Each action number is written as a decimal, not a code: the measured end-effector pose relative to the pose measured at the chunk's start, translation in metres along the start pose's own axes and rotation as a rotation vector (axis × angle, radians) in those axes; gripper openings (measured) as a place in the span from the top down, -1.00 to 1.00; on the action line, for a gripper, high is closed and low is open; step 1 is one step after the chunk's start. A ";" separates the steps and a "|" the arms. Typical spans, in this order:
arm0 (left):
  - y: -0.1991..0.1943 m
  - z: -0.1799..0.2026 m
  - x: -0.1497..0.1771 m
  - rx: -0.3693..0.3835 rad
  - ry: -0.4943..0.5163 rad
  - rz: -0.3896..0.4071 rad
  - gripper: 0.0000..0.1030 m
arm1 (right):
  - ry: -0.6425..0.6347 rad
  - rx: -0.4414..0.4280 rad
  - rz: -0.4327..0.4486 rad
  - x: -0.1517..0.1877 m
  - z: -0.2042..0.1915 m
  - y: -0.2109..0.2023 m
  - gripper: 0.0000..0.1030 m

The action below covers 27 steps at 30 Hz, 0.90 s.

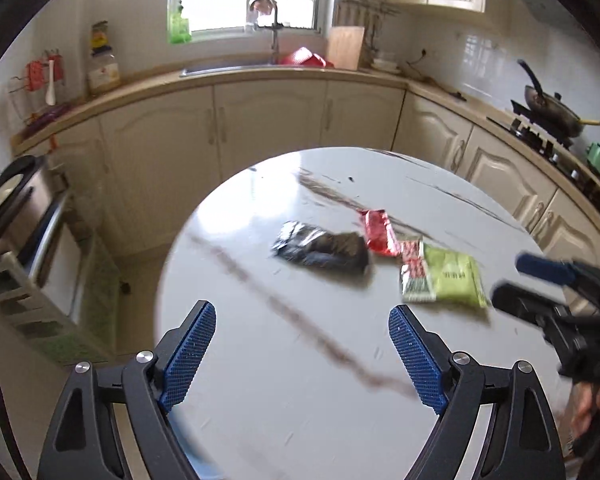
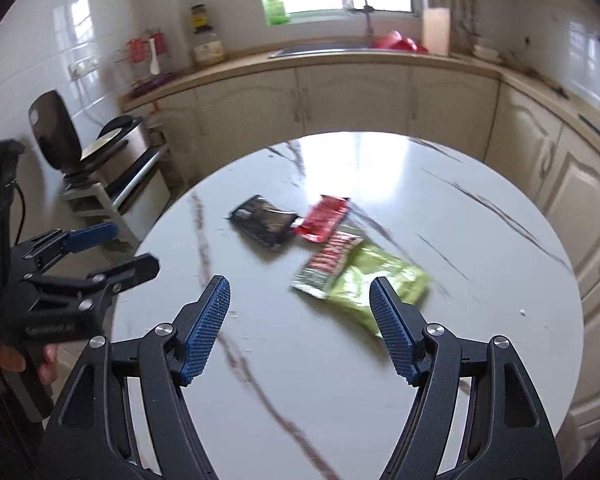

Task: Collect trash
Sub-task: 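Move both tools back over the table, then grasp the black snack bag with the left tool while the right tool grasps the red-white wrapper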

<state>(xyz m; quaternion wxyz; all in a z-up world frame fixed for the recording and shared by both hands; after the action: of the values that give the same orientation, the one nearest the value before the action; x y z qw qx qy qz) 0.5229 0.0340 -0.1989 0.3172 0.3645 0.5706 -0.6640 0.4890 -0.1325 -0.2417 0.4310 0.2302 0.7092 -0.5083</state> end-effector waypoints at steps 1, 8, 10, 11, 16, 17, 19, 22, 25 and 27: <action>0.016 0.001 -0.006 0.006 0.001 -0.008 -0.65 | 0.012 0.009 -0.003 0.001 0.014 0.002 -0.36; 0.119 0.003 -0.018 -0.064 0.020 -0.070 -0.65 | 0.041 0.013 -0.039 0.016 0.057 0.021 -0.36; 0.142 0.001 -0.019 -0.097 -0.005 -0.089 -0.65 | 0.049 0.006 -0.046 0.018 0.065 0.025 -0.36; 0.150 -0.003 -0.018 -0.114 -0.030 -0.108 -0.65 | 0.051 0.004 -0.047 0.020 0.068 0.025 -0.36; 0.179 -0.013 -0.025 -0.138 -0.175 -0.130 -0.65 | 0.039 -0.015 -0.046 0.015 0.071 0.031 -0.35; 0.184 -0.013 -0.027 -0.143 -0.170 -0.137 -0.65 | 0.036 -0.020 -0.045 0.014 0.071 0.032 -0.35; 0.195 -0.014 -0.028 -0.163 -0.158 -0.152 -0.65 | 0.029 -0.024 -0.043 0.011 0.070 0.034 -0.35; 0.204 -0.012 -0.030 -0.163 -0.144 -0.165 -0.66 | 0.037 -0.031 -0.045 0.008 0.070 0.037 -0.35; 0.211 -0.010 -0.033 -0.142 -0.115 -0.169 -0.63 | 0.038 -0.030 -0.045 0.007 0.069 0.039 -0.35; 0.212 -0.010 -0.035 -0.116 -0.099 -0.156 -0.60 | 0.038 -0.030 -0.044 0.006 0.068 0.039 -0.36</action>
<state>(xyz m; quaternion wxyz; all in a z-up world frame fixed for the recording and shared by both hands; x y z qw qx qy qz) 0.7200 0.0125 -0.2814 0.3129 0.2668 0.6185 -0.6696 0.5413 -0.1814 -0.2750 0.4096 0.2176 0.7297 -0.5025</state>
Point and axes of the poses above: each gripper's, at about its wrist camera, not at the fingertips, and y roughly the way its jaws point, z to its right, x to its underside, the point moved 9 cm from there along y, roughly the way its jaws point, and after that the axes turned 14 degrees about z, right-handed, at the moved point
